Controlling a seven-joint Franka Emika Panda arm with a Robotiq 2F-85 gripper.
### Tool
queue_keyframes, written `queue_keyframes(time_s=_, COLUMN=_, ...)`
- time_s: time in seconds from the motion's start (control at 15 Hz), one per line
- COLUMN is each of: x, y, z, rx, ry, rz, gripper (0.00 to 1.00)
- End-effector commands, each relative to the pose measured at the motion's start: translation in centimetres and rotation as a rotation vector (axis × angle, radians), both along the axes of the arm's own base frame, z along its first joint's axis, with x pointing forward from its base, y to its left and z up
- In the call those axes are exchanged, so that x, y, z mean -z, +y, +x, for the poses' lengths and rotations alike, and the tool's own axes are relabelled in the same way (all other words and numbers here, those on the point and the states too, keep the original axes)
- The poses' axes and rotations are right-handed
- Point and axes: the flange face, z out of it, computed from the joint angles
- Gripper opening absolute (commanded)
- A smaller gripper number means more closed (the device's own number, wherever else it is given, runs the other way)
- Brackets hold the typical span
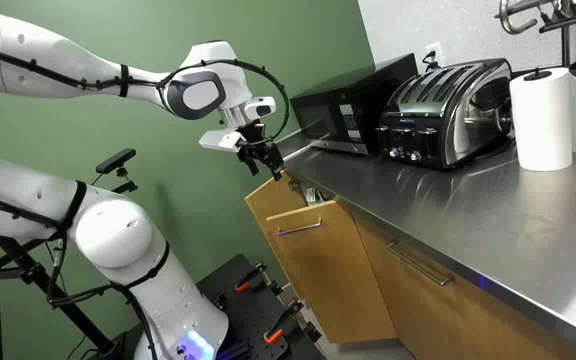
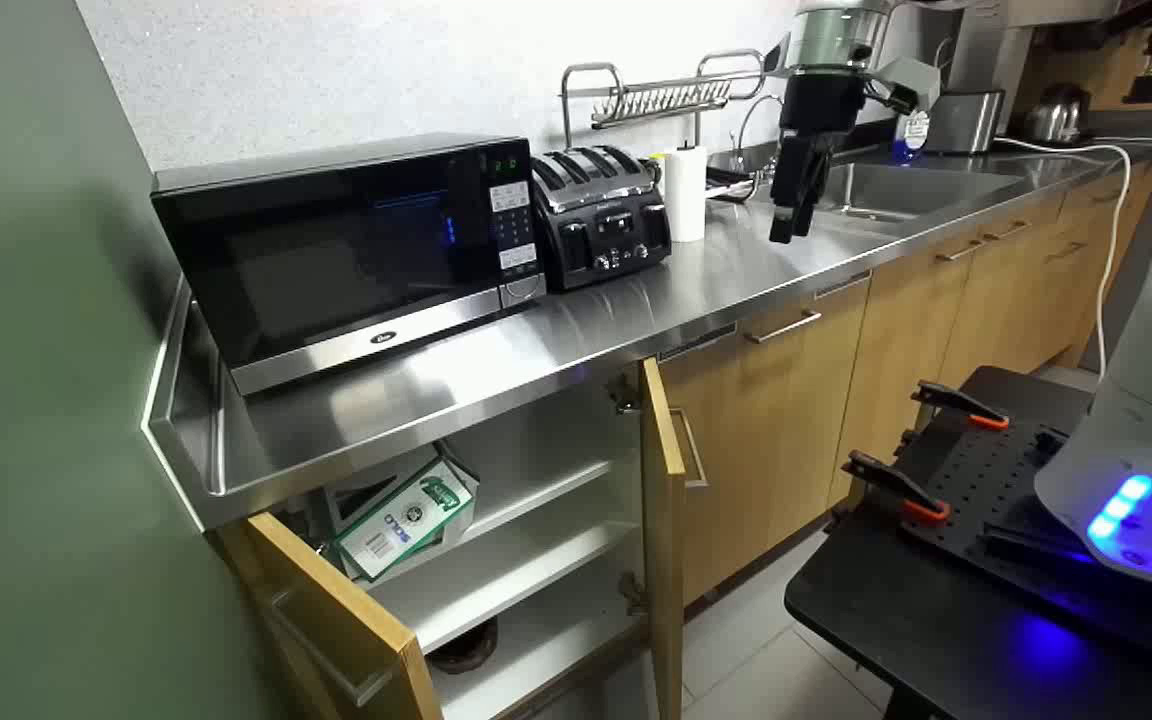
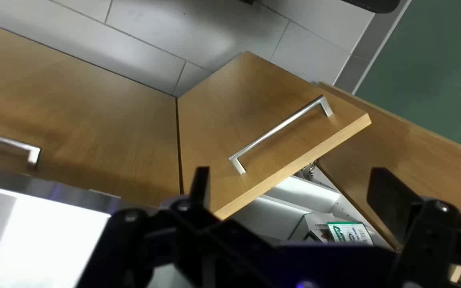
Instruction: Close the bottom left cabinet door
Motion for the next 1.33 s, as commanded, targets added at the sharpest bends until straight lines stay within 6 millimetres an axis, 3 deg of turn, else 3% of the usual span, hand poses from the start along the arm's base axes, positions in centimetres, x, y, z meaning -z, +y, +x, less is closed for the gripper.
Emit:
queue_keyframes(time_s=0.0, x=-0.1, y=0.0, z=0.0, rx=0.0, ry=0.001, rz=0.0, gripper=1.0)
queue_keyframes(time_s=0.33, x=-0.1, y=0.0, z=0.0, rx=0.0, ry=0.001, rz=0.0, gripper=1.0)
queue_keyframes(time_s=0.47, x=0.3, y=1.5, z=0.8, rx=-0.023, ry=-0.001, rz=-0.024, gripper=1.0)
queue_keyframes(time_s=0.73, x=1.4, y=9.4, z=2.0, rx=-0.186, ry=-0.033, rz=-0.092, gripper=1.0)
queue_keyframes(time_s=1.07, x=4.3, y=22.7, z=2.4, rx=-0.471, ry=-0.119, rz=-0.159, gripper=1.0)
queue_keyframes(time_s=1.27, x=6.5, y=29.3, z=2.7, rx=-0.647, ry=-0.199, rz=-0.204, gripper=1.0)
